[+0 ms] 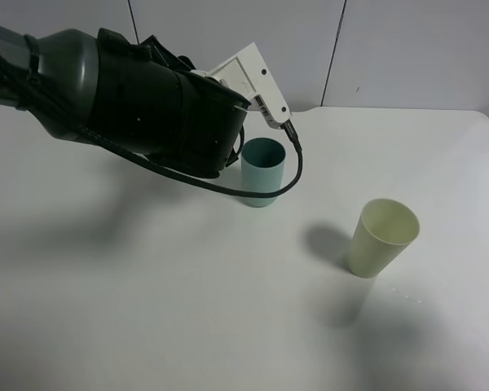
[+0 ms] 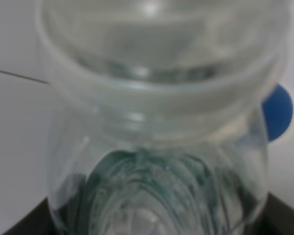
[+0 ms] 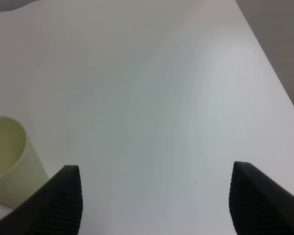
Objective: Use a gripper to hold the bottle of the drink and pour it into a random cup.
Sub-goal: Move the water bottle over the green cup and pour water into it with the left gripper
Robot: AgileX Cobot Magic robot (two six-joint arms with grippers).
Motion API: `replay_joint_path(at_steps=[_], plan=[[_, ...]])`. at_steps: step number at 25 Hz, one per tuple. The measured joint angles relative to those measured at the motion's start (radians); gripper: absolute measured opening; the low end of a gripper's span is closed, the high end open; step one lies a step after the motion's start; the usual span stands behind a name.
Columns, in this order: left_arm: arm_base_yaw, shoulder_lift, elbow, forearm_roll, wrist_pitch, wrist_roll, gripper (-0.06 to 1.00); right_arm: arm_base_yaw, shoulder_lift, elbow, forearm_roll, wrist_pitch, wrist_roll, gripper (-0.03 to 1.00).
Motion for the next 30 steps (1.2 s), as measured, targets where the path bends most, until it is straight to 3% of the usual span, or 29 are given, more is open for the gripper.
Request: replay_joint_path(at_steps=[30], plan=[[0.025,0.054,-0.003,0.135,-0.024,0.118,0.54,0.000,0.000,0.000,0.000,0.000,0.000,0.63]])
